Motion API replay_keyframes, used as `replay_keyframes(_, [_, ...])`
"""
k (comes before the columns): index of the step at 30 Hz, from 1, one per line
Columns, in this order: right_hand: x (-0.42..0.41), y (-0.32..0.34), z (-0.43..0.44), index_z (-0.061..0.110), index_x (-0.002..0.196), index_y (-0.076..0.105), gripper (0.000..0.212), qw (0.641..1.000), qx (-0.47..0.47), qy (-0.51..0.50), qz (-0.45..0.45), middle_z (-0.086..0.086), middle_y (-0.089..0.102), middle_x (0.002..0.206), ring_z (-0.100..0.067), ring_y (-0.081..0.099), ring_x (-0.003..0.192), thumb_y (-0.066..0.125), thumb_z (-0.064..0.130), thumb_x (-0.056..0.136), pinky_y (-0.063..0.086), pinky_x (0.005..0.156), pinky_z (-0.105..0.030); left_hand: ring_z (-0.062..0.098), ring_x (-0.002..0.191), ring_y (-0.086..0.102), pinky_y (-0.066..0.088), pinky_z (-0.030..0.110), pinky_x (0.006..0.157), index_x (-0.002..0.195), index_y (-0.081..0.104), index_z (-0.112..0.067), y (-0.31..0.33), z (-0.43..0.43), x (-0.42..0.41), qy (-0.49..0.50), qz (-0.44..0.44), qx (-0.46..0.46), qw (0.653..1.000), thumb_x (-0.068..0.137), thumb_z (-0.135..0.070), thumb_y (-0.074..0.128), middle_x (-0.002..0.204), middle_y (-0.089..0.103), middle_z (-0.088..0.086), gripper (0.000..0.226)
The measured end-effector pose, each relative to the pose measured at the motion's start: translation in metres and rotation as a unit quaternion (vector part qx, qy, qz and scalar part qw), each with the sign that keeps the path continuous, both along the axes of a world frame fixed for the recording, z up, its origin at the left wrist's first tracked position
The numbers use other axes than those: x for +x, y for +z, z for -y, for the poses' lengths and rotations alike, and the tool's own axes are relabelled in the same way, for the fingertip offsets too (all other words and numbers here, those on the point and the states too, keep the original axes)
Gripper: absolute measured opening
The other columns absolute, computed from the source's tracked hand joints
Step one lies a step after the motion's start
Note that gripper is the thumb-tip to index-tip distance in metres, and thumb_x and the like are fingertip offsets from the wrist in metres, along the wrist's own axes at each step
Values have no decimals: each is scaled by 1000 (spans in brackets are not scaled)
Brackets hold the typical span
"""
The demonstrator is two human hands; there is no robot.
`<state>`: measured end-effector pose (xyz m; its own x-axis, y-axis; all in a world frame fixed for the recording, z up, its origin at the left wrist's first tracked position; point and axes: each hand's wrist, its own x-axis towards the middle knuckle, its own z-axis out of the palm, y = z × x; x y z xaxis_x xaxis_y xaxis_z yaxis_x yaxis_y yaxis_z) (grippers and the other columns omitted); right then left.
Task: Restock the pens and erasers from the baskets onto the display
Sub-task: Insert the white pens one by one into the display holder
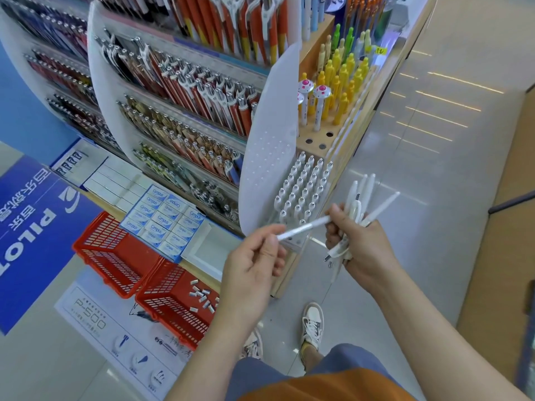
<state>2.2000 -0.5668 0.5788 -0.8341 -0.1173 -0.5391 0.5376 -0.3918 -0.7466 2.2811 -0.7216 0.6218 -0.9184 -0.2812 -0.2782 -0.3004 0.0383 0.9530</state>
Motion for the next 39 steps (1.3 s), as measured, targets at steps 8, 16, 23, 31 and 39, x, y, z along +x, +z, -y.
replay_keyframes(8, [13,-2,-2,9,79,59,11,980,65,161,-94,-11,64,73,-15,42,54,62,10,89,38,49,-20,25,79,70,55,23,68,93,71,-13,13,9,-11,146,-20,72,986,81,-16,68,83,74,11,13])
replay_keyframes(16, [4,-9,-11,11,84,63,12,982,131,119,-70,0,64,70,-13,45,50,61,19,93,37,45,-23,11,72,69,55,24,69,96,71,-34,21,29,-6,138,-122,-278,943,87,-21,67,79,72,-10,16])
replay_keyframes(23, [0,-15,-18,16,85,61,9,987,114,112,-24,-2,62,71,-16,46,53,63,22,91,30,51,-29,7,61,54,42,16,61,97,72,-4,-24,17,-18,54,-148,-449,879,83,-12,69,70,67,1,17])
replay_keyframes(31, [1,-14,-16,14,78,58,14,995,42,72,52,-7,53,66,-17,44,51,60,9,91,36,53,-28,11,54,46,36,22,52,90,69,-10,-52,12,-34,-1,-103,-466,879,88,-16,66,63,58,-3,6])
replay_keyframes(39, [3,-14,-14,9,85,58,23,994,45,81,56,-4,47,57,-16,41,44,62,31,92,36,43,-27,19,53,53,44,29,49,81,65,-10,-60,7,-46,-12,-80,-474,877,90,-15,62,62,58,0,12])
